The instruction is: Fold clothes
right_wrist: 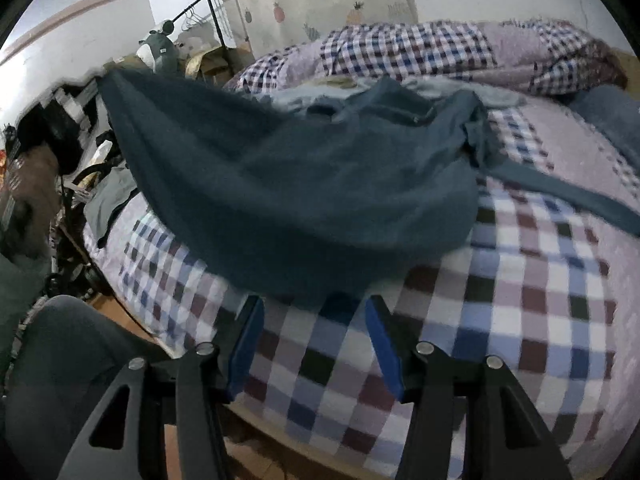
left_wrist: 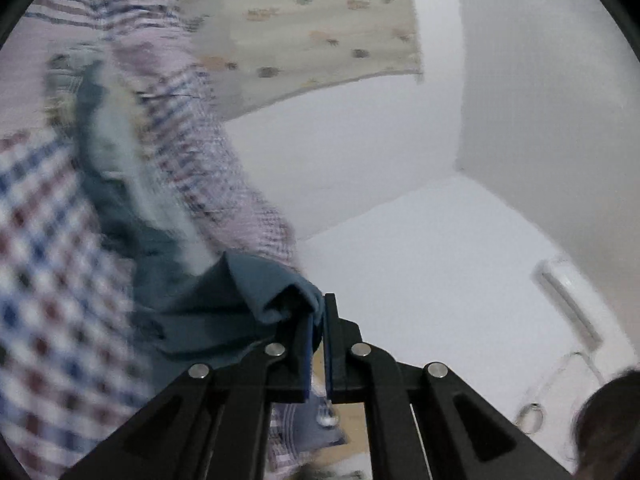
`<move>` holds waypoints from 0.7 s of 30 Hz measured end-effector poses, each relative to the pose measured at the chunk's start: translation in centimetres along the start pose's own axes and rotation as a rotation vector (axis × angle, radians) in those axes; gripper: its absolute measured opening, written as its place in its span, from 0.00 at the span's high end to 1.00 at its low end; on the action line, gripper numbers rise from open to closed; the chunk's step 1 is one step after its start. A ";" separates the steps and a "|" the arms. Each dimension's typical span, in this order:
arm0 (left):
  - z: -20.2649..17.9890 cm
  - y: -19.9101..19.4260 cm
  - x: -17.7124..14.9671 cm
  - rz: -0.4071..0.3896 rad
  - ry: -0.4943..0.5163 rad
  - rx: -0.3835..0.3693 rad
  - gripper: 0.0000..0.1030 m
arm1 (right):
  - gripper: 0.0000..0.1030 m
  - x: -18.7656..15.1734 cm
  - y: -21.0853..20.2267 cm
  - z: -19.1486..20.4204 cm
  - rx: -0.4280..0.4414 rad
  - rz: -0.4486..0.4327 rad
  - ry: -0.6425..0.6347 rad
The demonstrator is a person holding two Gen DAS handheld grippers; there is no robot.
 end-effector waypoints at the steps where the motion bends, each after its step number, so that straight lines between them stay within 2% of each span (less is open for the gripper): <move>1: -1.6 0.8 -0.1 0.016 0.009 -0.038 0.98 | 0.45 -0.2 -0.1 0.1 -0.001 -0.003 0.006; 3: -4.4 2.6 -0.4 0.054 0.021 -0.094 0.98 | 0.45 -0.4 -0.2 0.4 0.012 -0.012 0.019; 6: -7.0 4.9 -1.1 0.105 0.010 -0.129 0.98 | 0.45 -0.4 -0.5 1.3 0.035 -0.044 0.040; 12: -9.9 7.7 -1.8 0.137 0.027 -0.110 0.98 | 0.45 0.3 -0.8 3.1 0.011 -0.122 0.052; 17: -12.5 9.6 -2.8 0.142 0.068 -0.099 0.98 | 0.45 2.1 -0.2 3.8 -0.098 -0.197 0.020; 21: -14.0 9.3 -3.4 0.145 0.086 -0.074 0.98 | 0.45 3.6 1.8 4.5 -0.134 -0.202 -0.013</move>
Point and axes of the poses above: each gripper's, at about its wrist camera, not at the fingertips, and y roughly the way its jaws point, z to its left, x to its top, the point moved 4 cm from there along y, roughly the way its jaws point, and after that the axes turned 5 degrees about -y, right-handed, at the moved point
